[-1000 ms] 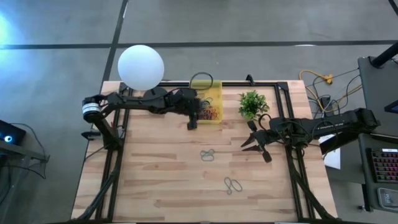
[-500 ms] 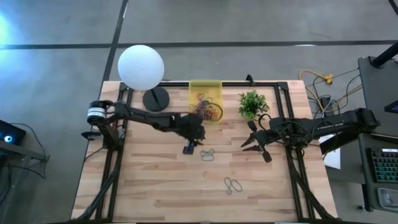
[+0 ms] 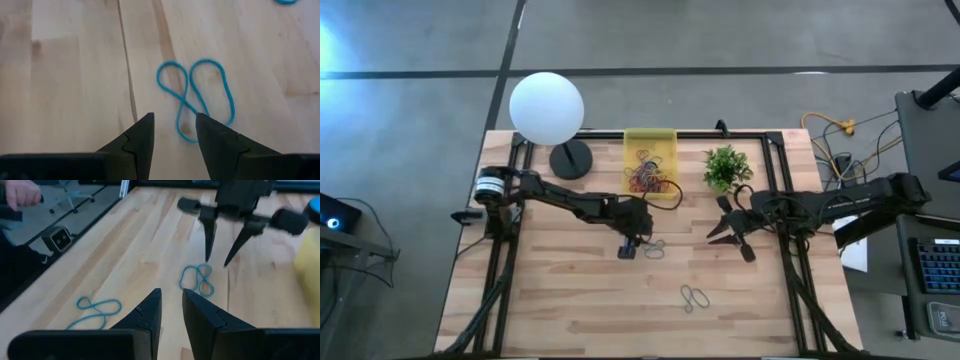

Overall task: Pick and place rubber bands into bin
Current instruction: Put the blue rubber band into the yellow bin

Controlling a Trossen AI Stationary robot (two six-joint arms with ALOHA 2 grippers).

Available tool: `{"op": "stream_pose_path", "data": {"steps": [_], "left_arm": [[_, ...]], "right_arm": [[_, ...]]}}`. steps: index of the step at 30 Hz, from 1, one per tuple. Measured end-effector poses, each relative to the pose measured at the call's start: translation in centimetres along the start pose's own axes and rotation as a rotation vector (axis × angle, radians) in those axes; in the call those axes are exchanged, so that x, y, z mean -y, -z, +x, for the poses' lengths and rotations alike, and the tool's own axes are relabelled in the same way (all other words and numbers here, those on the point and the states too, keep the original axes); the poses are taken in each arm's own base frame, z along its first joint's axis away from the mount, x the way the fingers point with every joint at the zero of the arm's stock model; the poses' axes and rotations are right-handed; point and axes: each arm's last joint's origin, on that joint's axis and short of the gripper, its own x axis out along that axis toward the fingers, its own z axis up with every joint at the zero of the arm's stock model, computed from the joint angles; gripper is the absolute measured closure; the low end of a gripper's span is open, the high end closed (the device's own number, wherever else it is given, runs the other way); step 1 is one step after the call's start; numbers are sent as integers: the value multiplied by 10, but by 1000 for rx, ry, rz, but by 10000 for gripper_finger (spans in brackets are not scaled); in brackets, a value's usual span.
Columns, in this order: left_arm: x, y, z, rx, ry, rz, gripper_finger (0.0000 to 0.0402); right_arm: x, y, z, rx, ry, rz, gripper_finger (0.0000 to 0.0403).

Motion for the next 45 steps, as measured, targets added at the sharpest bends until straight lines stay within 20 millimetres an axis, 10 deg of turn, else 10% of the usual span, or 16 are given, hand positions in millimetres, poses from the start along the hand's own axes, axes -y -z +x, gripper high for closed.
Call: {"op": "stream_pose_path", "data": {"steps": [23,45], "left_arm": [[61,54,-64,169,-155,-147,272],[86,93,-119,472,-249,-150,272]], "right_arm": [[34,3,155,-180,-46,-134,309],[63,-4,198,-456,19,-26,207]]}}
